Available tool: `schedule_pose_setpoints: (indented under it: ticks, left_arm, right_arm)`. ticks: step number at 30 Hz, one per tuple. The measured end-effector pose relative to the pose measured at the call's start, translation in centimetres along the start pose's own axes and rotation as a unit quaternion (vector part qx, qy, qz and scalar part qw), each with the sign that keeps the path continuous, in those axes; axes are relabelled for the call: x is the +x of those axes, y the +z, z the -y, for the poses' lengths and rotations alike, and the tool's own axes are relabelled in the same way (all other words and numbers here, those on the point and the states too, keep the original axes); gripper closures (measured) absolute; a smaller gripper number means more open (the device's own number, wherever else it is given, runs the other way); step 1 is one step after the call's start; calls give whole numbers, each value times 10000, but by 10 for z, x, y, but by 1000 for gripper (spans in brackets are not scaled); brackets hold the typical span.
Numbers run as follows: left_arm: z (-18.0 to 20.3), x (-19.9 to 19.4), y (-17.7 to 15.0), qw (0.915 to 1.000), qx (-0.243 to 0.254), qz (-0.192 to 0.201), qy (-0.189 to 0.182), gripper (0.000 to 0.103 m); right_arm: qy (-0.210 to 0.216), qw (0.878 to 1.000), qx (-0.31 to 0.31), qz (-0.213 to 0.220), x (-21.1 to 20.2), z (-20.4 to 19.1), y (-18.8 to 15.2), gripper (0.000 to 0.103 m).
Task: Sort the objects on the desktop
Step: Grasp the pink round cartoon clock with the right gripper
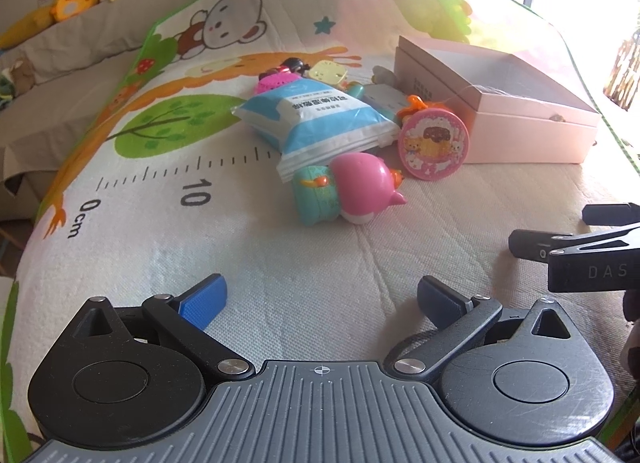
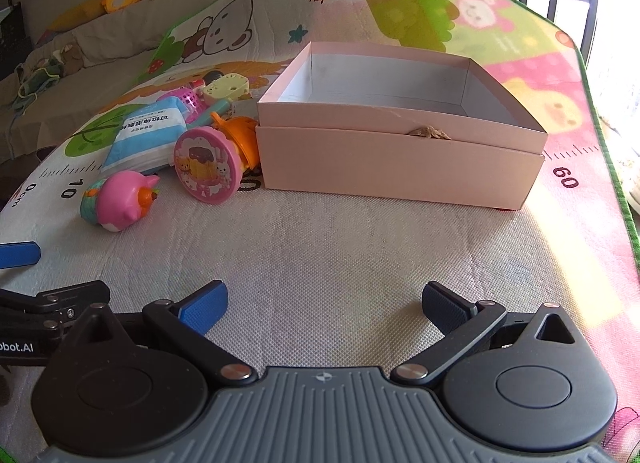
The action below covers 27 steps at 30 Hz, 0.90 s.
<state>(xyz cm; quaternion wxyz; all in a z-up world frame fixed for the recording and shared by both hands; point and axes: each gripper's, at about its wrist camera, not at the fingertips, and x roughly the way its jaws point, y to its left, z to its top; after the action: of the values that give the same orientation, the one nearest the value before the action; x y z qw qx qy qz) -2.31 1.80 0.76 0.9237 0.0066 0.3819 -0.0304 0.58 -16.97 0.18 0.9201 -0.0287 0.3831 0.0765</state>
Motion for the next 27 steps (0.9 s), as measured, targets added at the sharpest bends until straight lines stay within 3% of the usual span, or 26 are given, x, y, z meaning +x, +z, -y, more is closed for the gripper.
schedule_pose_setpoints:
  ticks: [3,7,8,10,16,21,23,24,25,27]
  left_arm:
    - [-10,-6,-5,9994,-144,161,266,0]
    - [-22,-10,6,9987,-110,361,351,0]
    - [-23,-11,9,9983,-100,409,403,0]
    - [-26,-10,15,9973,-90,476,557,0]
    - [-40,1,23,9967,-304,218,726,0]
    - [-43,6,20,9964,-317,75,779,0]
    - [-41,6,19,9967,-272,71,762,0]
    - [-40,5,18,9967,-262,84,758,0]
    - [-40,4,18,9968,-269,111,748,0]
    - [-40,-2,15,9972,-297,249,638,0]
  right_arm:
    - [320,9993,-152,86,-3,-5,2,0]
    - [542,9932,-776,685,-21,-27,5,2]
    - [525,9901,-1012,819,-23,-34,6,6]
    - [505,9848,-1367,946,-24,-47,12,24]
    - [206,9720,-1964,1277,5,-79,47,27]
    - [-192,9558,-2598,1362,31,-99,41,35]
    - [-236,9557,-2652,1252,35,-101,36,45]
    - [-338,9555,-2671,1209,36,-101,34,58]
    - [-386,9554,-2674,1189,36,-99,32,79]
    - [-272,9625,-2469,1088,29,-89,31,91]
